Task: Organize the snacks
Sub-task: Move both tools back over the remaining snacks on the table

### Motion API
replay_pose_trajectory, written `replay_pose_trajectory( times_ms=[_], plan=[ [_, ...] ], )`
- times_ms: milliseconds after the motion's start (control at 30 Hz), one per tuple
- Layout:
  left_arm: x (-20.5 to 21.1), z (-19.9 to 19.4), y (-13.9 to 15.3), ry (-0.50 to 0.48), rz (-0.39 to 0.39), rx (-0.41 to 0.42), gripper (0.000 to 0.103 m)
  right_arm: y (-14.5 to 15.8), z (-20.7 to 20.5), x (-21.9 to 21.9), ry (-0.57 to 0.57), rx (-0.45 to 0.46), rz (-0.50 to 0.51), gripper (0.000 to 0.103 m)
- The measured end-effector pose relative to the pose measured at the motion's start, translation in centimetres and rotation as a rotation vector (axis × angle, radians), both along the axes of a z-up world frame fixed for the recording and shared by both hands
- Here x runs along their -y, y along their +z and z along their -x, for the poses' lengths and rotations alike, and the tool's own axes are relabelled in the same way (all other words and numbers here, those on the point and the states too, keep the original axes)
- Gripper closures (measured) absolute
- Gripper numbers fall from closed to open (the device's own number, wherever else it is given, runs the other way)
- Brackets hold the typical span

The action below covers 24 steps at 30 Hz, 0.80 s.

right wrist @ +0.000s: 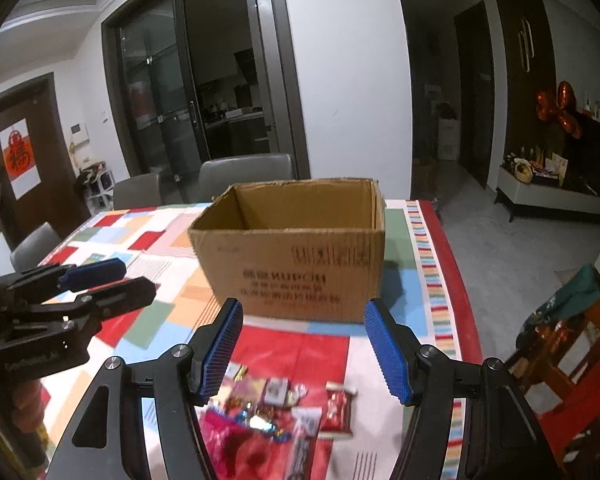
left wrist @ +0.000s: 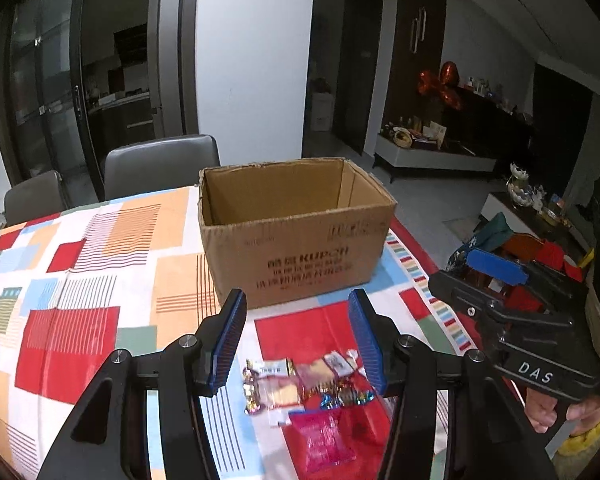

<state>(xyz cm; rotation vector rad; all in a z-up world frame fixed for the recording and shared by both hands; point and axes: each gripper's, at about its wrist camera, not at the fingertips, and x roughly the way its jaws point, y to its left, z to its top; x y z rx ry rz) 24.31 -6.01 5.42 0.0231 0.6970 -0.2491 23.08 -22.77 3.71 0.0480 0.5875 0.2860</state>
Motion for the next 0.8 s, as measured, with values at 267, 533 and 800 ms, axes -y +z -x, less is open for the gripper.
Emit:
replay_pose_trajectory(
  times_ms=[267, 533, 800],
  plan=[
    [0.2, 3.4, -1.7, -0.023, 0.0, 0.003, 0.051, -2.1, 2.9, 0.6, -0.004, -0.032, -0.021, 0.039],
    [0.4, 4.7, -5.9, -0.027, 0.008, -0.087, 0.051, -5.7, 4.1, 0.4, 0.001, -0.107, -0.031, 0.039],
    [0.7, 4.8, -10.1, -0.021, 0.045, -0.189, 0.051, -9.0, 4.1, 0.2, 0.01, -0.199, -0.044, 0.042]
  ],
)
